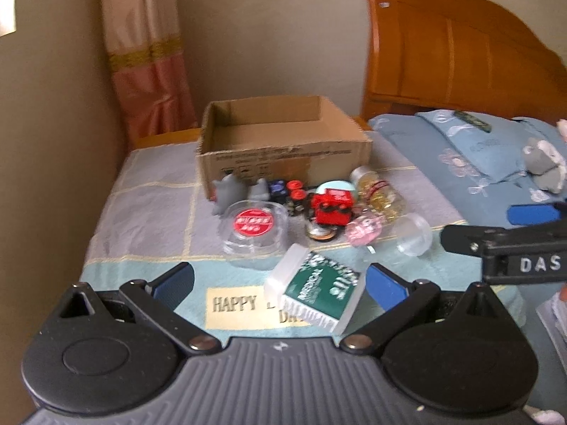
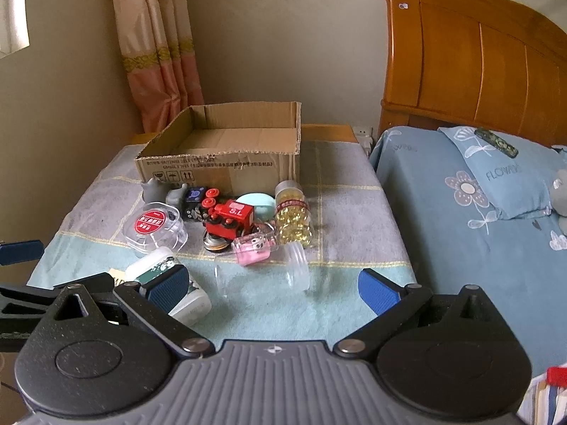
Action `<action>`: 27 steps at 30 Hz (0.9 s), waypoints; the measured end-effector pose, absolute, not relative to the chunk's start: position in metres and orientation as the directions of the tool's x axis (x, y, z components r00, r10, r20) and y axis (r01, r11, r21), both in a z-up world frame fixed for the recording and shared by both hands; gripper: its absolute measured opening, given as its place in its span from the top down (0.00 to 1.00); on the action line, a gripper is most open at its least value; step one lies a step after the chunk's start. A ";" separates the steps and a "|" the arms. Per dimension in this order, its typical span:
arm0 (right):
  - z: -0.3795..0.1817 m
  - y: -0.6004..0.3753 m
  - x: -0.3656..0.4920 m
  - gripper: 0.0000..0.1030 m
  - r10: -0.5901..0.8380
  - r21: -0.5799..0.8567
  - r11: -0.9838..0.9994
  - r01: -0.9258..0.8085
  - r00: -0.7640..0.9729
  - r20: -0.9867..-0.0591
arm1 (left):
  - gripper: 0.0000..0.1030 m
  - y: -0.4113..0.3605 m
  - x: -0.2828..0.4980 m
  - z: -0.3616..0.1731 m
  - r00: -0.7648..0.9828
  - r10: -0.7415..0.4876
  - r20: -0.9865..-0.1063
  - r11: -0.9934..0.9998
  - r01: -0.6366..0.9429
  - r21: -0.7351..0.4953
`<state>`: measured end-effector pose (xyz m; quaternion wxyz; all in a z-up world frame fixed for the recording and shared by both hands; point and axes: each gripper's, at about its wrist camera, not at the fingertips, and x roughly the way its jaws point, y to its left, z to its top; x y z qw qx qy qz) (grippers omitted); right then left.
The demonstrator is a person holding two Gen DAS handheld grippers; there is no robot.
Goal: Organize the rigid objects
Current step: 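Move the left tool to the MEDICAL cotton swab tub and grasp it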
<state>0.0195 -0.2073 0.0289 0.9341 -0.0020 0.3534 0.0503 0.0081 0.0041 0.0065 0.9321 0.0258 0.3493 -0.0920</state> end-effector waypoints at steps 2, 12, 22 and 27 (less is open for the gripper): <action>0.029 -0.209 0.023 0.00 0.088 0.027 0.995 -0.094 0.746 -0.660 | 0.01 0.004 0.010 0.006 0.736 -0.177 -0.653 0.976 0.215 -0.022; 0.014 -0.220 0.040 0.00 0.141 0.029 0.986 -0.162 0.738 -0.660 | 0.01 0.001 0.023 -0.015 0.667 -0.343 -0.662 0.908 0.416 -0.051; -0.004 -0.227 0.053 0.00 0.143 0.037 0.986 -0.162 0.711 -0.689 | 0.01 -0.014 0.057 -0.062 0.552 -0.329 -0.766 0.873 0.486 -0.025; -0.009 -0.229 0.060 0.00 0.159 0.050 0.983 -0.174 0.701 -0.695 | 0.01 -0.016 0.065 -0.069 0.529 -0.349 -0.773 0.859 0.510 -0.039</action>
